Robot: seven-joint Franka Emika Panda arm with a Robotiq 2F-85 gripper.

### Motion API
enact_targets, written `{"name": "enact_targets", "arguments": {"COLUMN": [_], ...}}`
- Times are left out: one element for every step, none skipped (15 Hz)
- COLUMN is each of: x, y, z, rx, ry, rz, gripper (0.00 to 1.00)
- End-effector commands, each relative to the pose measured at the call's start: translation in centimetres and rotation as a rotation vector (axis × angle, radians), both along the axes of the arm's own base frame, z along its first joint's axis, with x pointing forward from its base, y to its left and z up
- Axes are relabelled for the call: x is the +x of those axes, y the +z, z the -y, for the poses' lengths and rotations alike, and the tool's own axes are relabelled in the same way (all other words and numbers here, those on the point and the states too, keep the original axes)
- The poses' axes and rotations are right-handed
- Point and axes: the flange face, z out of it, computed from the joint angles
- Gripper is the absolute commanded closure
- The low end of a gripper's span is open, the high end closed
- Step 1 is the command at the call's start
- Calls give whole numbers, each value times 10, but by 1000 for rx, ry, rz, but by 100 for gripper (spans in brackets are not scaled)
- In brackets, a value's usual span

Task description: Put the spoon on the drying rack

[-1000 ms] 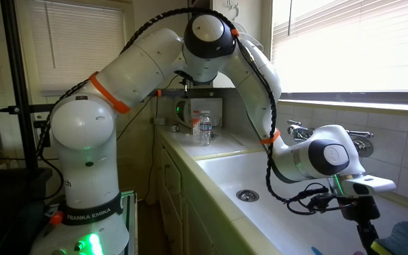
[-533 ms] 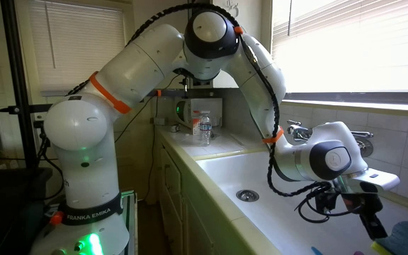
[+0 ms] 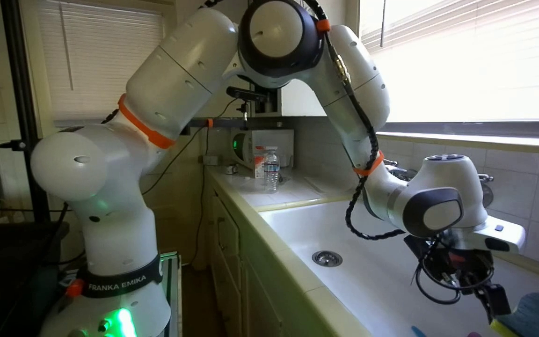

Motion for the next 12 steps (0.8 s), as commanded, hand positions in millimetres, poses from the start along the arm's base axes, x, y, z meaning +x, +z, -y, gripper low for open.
{"name": "enact_targets", "arguments": {"x": [-3,-5,-5,-7,-7,-7,-6,-5,-10,-9,-9,-9], "y": [0,-3,-5,-6,-7,-7,-9,-9,-3,-2,-2,-2], "z": [8,9,14,19,23,26,29,31,29,30,29,28], "rx": [69,90,96,96,83,75,64,53,62,60,60,59], "ry": [157,199,237,275,302,325,348,363,319,320,318,318], "rz": [-95,-127,-168,-212,-252,-278,-299,-311,-273,-275,-275,-275], "gripper": [0,0,0,0,0,0,0,0,0,0,0,0]}}
